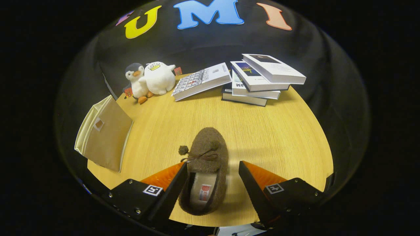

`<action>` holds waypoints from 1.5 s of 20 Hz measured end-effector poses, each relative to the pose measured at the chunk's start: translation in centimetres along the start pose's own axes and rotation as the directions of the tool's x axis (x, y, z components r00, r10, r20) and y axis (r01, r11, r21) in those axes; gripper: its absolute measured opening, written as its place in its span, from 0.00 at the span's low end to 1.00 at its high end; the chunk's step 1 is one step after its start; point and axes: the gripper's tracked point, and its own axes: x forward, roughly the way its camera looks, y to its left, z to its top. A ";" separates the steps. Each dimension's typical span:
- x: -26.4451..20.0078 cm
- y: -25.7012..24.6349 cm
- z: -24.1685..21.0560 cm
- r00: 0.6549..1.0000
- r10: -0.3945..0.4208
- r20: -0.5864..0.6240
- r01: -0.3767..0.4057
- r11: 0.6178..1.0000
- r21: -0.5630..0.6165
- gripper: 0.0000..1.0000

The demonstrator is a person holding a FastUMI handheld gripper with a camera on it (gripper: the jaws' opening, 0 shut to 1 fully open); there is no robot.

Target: Open the storage box then place both shoes into the box .Put the left shoe in first, then the right shoe, with the right side of both shoes facing outward in a uniform manner.

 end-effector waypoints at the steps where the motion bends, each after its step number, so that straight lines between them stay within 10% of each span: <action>1: 0.3 -0.3 -0.5 1.000 -0.004 -0.013 0.004 1.000 -0.003 0.98; 9: 3.1 -1.7 -4.0 0.994 -0.010 -0.110 0.009 1.000 -0.004 0.92; 14: 4.1 -1.5 -4.7 0.989 -0.022 -0.145 0.024 1.000 0.015 0.47; 22: 4.5 -1.7 -4.5 0.981 -0.071 -0.181 0.077 0.997 0.022 0.47; 24: 4.5 -2.3 -4.3 0.980 -0.118 -0.163 0.129 0.990 0.059 0.04; 30: 3.8 -0.9 -3.4 0.984 -0.021 -0.175 0.062 0.970 0.234 0.05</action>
